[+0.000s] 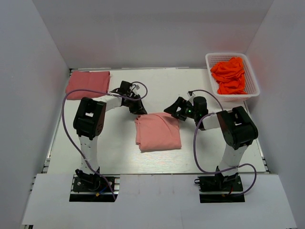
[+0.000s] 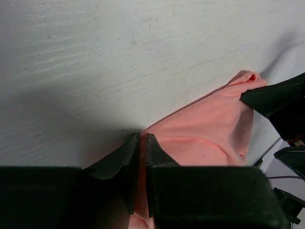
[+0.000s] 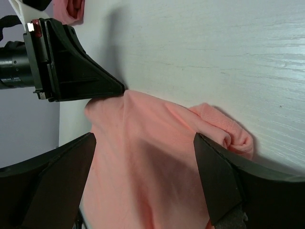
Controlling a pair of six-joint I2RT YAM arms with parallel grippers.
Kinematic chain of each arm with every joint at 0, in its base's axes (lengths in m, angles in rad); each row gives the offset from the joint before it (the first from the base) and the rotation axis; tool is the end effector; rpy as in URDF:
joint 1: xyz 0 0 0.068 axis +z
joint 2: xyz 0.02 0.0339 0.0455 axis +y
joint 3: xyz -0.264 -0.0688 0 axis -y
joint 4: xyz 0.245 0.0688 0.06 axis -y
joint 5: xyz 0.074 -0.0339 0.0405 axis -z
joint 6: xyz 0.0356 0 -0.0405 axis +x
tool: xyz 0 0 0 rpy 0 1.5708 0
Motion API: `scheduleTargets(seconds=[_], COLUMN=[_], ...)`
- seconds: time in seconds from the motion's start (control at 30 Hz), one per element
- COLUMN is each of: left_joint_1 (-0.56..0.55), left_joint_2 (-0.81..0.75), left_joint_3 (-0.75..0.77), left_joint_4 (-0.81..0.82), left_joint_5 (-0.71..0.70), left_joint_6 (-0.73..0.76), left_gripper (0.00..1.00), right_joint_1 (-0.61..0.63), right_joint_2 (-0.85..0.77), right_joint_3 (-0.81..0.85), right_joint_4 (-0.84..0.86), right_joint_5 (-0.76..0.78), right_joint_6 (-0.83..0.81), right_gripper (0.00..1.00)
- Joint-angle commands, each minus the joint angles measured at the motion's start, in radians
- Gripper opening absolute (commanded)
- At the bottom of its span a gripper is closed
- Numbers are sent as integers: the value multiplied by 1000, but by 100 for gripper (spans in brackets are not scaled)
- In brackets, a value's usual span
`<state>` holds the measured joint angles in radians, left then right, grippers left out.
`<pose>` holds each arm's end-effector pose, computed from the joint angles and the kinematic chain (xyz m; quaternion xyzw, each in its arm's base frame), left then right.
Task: Fold and stack the t-shirts
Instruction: Smooth out wrinkles on the folded tshirt, then put the neatly folded tshirt into the corner of the board with the left arm
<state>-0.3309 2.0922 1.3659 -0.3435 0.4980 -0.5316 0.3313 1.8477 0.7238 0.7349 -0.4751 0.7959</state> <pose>0.3965 -0.1542 0.1322 -0.0333 0.9403 -0.3173 0.1184 0.3256 0.1292 0.1324 0.0582 0.8156 0.4545 0.3533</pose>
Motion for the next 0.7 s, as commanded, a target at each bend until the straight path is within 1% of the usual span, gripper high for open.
scheduleTargets(seconds=[0.0, 0.03, 0.07, 0.1, 0.13, 0.17, 0.2, 0.23, 0.27, 0.3, 0.33, 0.37, 0.4, 0.43, 0.47, 0.5, 0.53, 0.57, 0.6, 0.63, 0.67], left_joint_1=[6, 6, 6, 6, 6, 6, 6, 6, 6, 6, 6, 6, -3, -3, -16, -16, -25, -25, -36, -36, -48], left_joint_2=[-29, -29, -29, -29, -29, -47, -61, -76, -115, -136, -159, -182, -231, -254, -280, -303, -349, -372, -395, -418, -452], left_joint_3=[-4, 31, 59, 90, 155, 185, 209, 238, 239, 239, 230, 213, 158, 125, 90, 8, -37, -81, -170, -212, -276], left_joint_4=[-84, -101, -115, -130, -147, -178, -187, -187, -196, -196, -196, -207, -207, -207, -207, -197, -186, -172, -138, -118, -83], left_joint_5=[-108, -117, -127, -127, -140, -154, -176, -188, -197, -206, -207, -207, -219, -236, -246, -245, -228, -216, -201, -185, -156], left_joint_6=[48, 61, 61, 61, 61, 70, 70, 70, 70, 70, 70, 56, 47, 38, 21, 12, 12, 1, 1, 1, 1], left_gripper=[23, 24, 35, 43, 52, 72, 85, 96, 100, 100, 100, 100, 100, 100, 100, 100, 100, 100, 100, 100, 100], right_joint_1=[-29, -35, -35, -35, -34, -25, -23, -23, -18, -20, -20, -20, -18, -21, -17, -17, -15, -14, -12, -17, -14], right_joint_2=[30, 30, 25, 18, -5, -39, -51, -98, -125, -207, -235, -260, -334, -361, -386, -474, -505, -565, -615, -661, -683], right_joint_3=[-18, 5, 15, 64, 83, 104, 159, 170, 178, 184, 187, 195, 219, 220, 212, 201, 168, 158, 152, 147, 147], right_joint_4=[-66, -66, -66, -68, -106, -132, -196, -244, -259, -297, -340, -421, -458, -491, -568, -584, -595, -652, -676, -733, -800], right_joint_5=[64, 26, -17, -55, -71, -79, -73, -63, -27, -13, 1, 30, 47, 56, 87, 98, 124, 141, 167, 179, 185], right_joint_6=[-9, -15, -18, -27, -67, -84, -125, -156, -168, -196, -207, -239, -254, -268, -294, -303, -308, -322, -325, -327, -337], right_gripper=[90, 90, 90, 90, 90, 90, 90, 90, 90, 90, 90, 90, 90, 90, 90, 90, 90, 90, 90, 90, 90])
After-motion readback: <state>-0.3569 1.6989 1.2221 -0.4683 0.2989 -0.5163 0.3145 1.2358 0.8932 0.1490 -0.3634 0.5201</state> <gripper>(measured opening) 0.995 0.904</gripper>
